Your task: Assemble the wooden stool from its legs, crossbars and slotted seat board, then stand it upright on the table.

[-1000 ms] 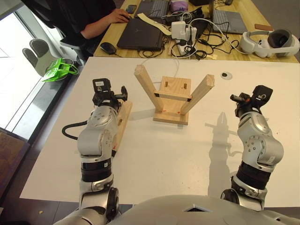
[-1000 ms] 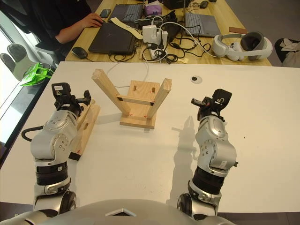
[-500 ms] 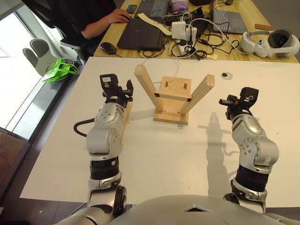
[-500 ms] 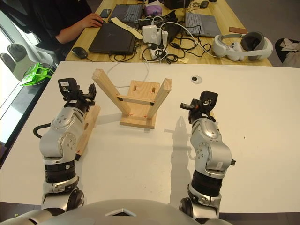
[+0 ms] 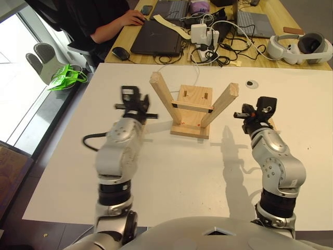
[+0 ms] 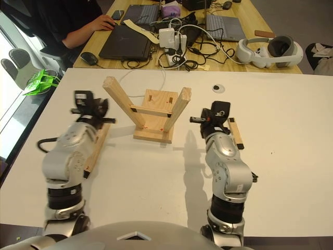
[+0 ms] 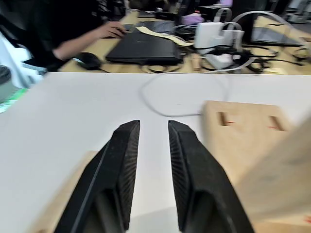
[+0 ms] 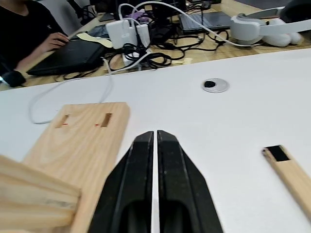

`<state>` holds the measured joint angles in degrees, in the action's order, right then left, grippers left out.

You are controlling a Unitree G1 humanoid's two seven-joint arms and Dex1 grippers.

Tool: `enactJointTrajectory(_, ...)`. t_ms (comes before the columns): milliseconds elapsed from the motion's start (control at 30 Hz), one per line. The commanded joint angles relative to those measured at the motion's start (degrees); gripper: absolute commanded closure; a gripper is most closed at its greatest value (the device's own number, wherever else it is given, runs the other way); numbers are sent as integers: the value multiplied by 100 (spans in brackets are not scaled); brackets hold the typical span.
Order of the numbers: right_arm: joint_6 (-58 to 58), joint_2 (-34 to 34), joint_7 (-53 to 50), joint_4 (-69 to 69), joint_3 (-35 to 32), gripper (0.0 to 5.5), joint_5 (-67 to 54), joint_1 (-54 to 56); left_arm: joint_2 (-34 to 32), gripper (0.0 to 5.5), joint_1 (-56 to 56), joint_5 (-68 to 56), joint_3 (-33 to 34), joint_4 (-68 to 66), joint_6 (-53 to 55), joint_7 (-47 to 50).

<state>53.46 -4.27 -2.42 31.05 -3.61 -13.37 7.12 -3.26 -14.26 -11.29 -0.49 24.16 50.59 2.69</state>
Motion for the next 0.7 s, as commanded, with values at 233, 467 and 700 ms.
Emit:
enactJointTrajectory(233,567,-628,269,-34,40,538,-1352,487,607,441,-494,-419,-312,751,1270,-93)
enactJointTrajectory(467,-54,386,198,-464,-110,538,-603,740,151,441,-199,-244,-101,1036,1577,-204)
enactJointTrajectory(700,390,3523,2838,-282,448,538,-897,450,-163,441,58,-227,231,1406,1752,-331)
